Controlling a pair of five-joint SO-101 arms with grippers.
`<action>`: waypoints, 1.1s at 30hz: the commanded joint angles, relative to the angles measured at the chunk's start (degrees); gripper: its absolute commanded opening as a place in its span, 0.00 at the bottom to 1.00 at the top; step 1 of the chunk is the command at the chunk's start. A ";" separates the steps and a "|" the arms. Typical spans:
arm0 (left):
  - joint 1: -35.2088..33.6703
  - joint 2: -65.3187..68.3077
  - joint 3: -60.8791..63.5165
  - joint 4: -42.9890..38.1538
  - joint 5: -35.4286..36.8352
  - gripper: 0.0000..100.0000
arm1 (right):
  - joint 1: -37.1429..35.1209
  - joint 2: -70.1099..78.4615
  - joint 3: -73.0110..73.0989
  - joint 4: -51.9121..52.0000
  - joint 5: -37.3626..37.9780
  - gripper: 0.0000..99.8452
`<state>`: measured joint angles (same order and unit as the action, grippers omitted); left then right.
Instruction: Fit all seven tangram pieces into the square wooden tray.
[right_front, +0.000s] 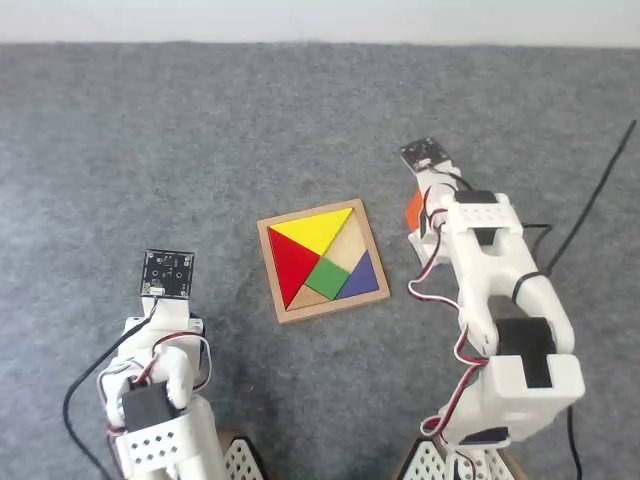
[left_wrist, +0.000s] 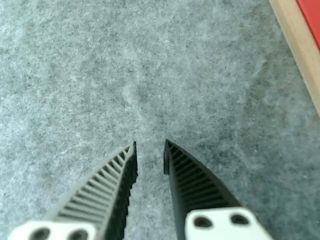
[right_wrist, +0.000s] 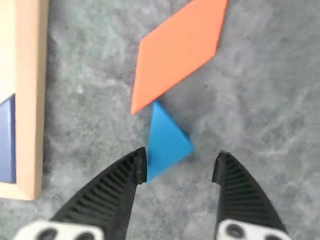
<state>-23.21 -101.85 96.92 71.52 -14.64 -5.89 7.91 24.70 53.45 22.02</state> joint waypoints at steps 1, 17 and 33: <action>-0.35 -0.70 -0.40 0.35 -0.53 0.09 | 0.22 -0.22 -5.63 2.24 0.70 0.23; -0.35 -0.70 -0.40 0.35 -0.53 0.09 | 0.13 13.67 -17.58 7.52 0.79 0.23; -0.35 -0.70 -0.40 0.35 -0.53 0.09 | -0.22 9.45 -18.37 12.18 3.52 0.18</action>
<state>-23.21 -101.85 96.92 71.52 -14.64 -5.89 21.01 7.38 66.90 25.10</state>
